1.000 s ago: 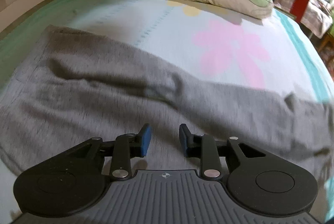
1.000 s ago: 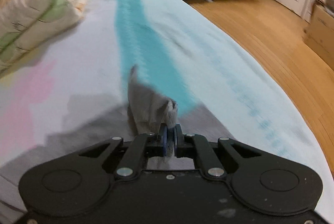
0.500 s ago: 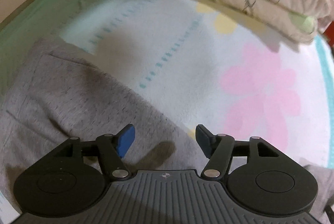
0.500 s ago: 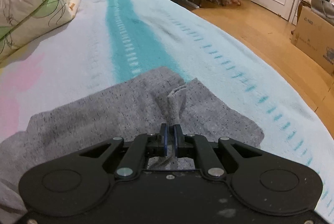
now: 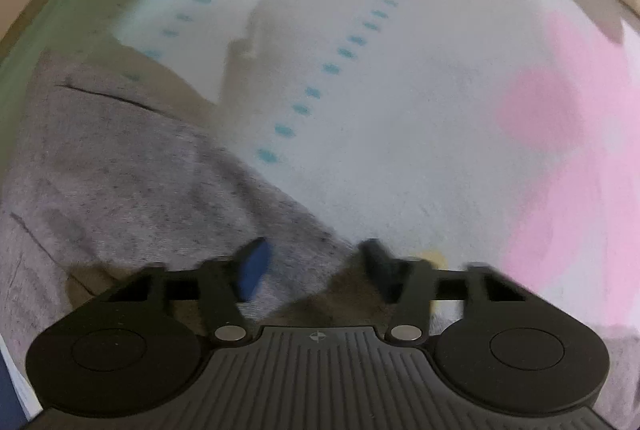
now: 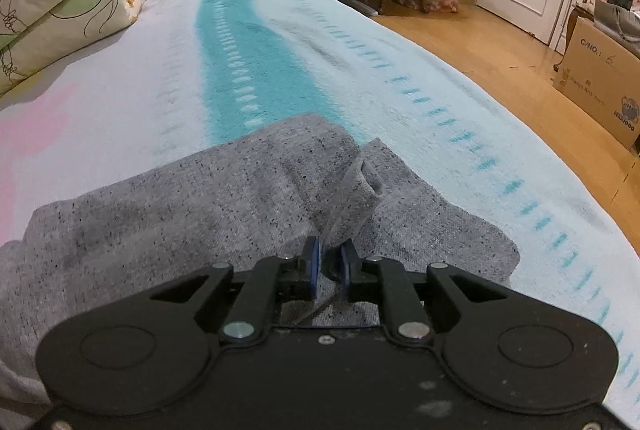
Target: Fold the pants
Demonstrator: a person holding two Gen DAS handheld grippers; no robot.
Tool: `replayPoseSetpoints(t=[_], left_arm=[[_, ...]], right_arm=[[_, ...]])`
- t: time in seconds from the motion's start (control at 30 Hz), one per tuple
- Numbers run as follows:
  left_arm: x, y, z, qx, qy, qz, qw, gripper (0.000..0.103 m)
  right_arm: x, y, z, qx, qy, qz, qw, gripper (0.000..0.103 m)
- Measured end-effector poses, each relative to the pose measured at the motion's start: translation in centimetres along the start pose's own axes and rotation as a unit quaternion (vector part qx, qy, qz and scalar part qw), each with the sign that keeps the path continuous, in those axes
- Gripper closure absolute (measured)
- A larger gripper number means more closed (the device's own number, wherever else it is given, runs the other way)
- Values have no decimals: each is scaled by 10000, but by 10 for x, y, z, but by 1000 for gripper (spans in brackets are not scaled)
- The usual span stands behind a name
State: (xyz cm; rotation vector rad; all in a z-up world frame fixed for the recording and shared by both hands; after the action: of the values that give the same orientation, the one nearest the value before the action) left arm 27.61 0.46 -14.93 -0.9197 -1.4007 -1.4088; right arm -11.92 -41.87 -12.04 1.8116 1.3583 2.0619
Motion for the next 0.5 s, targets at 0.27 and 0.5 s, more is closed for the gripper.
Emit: replayPoseSetpoints(t=[0.27,0.5], left_arm=[[38,-6,30,510,-1070,-731,9903,101],[88,-48,62,722,-1353,-1295,9796,101]], right_arm=[[1,-1,-5,-113,52,33,9999,88],[2,-1,-7,-184,28,76,9998,89]])
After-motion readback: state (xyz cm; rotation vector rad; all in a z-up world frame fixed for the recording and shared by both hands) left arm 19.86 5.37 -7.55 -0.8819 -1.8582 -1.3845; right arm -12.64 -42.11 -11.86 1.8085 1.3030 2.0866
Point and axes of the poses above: each gripper's, at about its wrist camera, not at the fingertips, and x roughly against the way its jaws point, z to its left, y to its top, the point moved 8 cm from there along -x, roughly the way its jaws point, and after that the axes turned 1 degree about -y, right-handed, at the moved point
